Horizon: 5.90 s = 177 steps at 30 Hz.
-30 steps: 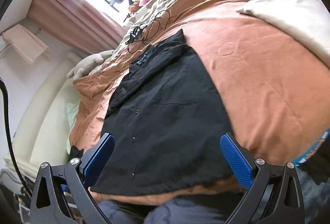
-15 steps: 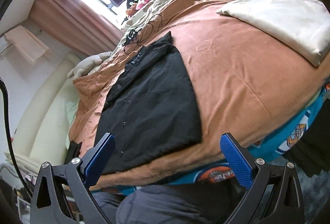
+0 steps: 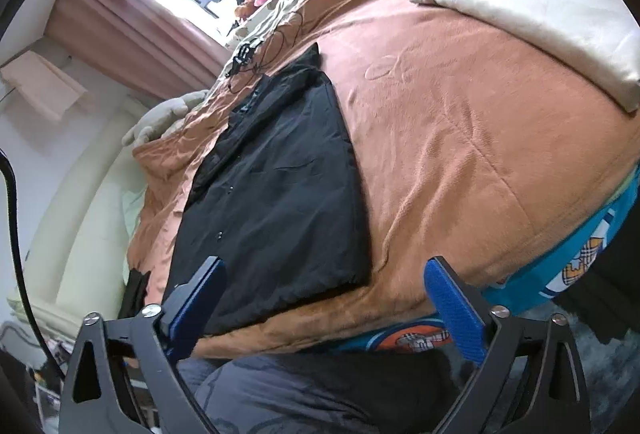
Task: Fold large clothes
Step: 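Open both tools and withdraw them from the folded shirt, then close both tools on the edge of the folded black shirt, then lift the folded black shirt with both tools and carry it across the bed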
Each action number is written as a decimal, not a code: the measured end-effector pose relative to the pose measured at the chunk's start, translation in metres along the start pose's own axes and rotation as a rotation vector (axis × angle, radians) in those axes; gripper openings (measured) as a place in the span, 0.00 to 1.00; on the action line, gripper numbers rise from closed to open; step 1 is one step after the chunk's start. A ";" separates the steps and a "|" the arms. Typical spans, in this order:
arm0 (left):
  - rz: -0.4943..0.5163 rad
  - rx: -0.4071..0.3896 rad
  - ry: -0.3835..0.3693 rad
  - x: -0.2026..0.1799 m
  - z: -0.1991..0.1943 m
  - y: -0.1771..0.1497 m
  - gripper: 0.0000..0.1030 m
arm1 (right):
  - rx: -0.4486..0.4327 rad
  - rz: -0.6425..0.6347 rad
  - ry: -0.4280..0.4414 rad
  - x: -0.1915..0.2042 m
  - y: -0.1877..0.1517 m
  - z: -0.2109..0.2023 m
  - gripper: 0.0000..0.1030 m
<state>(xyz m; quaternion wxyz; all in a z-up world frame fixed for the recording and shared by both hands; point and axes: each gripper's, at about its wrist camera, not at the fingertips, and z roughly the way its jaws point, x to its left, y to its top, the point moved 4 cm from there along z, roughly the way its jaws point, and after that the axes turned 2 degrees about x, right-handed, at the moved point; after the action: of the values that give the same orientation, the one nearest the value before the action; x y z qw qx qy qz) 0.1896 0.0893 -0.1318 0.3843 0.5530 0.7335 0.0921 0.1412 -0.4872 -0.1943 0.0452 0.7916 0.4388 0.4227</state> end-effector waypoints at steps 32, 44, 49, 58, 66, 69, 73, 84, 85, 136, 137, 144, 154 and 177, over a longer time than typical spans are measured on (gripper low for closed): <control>-0.143 0.214 -0.148 0.026 0.116 0.010 0.41 | 0.194 0.079 0.197 -0.017 0.000 0.084 0.70; -0.226 0.238 -0.256 0.029 0.116 0.007 0.41 | 0.205 0.146 0.300 -0.022 -0.011 0.089 0.65; -0.243 0.197 -0.254 0.024 0.121 0.013 0.41 | 0.208 0.147 0.313 -0.014 -0.007 0.099 0.65; -0.284 0.200 -0.222 0.026 0.123 0.018 0.12 | 0.184 0.185 0.255 -0.009 -0.001 0.113 0.13; -0.210 0.108 -0.239 -0.004 0.081 0.032 0.05 | 0.083 0.153 0.294 0.012 0.011 0.081 0.06; -0.200 0.076 -0.264 -0.010 0.058 0.039 0.05 | 0.048 0.132 0.314 0.025 0.019 0.062 0.05; -0.203 0.035 -0.320 -0.018 0.027 0.048 0.05 | 0.009 0.111 0.354 0.041 0.024 0.035 0.05; -0.141 -0.134 -0.429 -0.056 -0.088 0.058 0.04 | -0.117 0.026 0.470 0.085 0.029 -0.060 0.05; -0.137 -0.148 -0.438 -0.057 -0.100 0.057 0.04 | -0.126 0.022 0.479 0.088 0.028 -0.069 0.05; -0.065 -0.103 -0.344 -0.123 0.043 0.220 0.05 | -0.160 -0.017 0.424 0.143 0.185 0.023 0.05; -0.069 -0.091 -0.335 -0.122 0.054 0.222 0.05 | -0.149 -0.014 0.412 0.140 0.188 0.034 0.05; -0.093 -0.025 -0.270 -0.108 0.120 0.224 0.05 | -0.087 0.015 0.341 0.121 0.195 0.089 0.05; -0.135 0.073 -0.162 -0.082 0.197 0.215 0.06 | -0.013 0.048 0.254 0.087 0.196 0.161 0.07; -0.178 0.045 -0.039 -0.023 0.155 0.178 0.81 | 0.007 -0.004 0.067 0.047 0.165 0.135 0.78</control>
<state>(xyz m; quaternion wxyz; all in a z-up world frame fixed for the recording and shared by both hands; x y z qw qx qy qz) 0.4264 0.0902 -0.1283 0.3926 0.4959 0.7740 0.0303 0.3572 -0.5128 -0.1775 0.0285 0.7764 0.4433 0.4471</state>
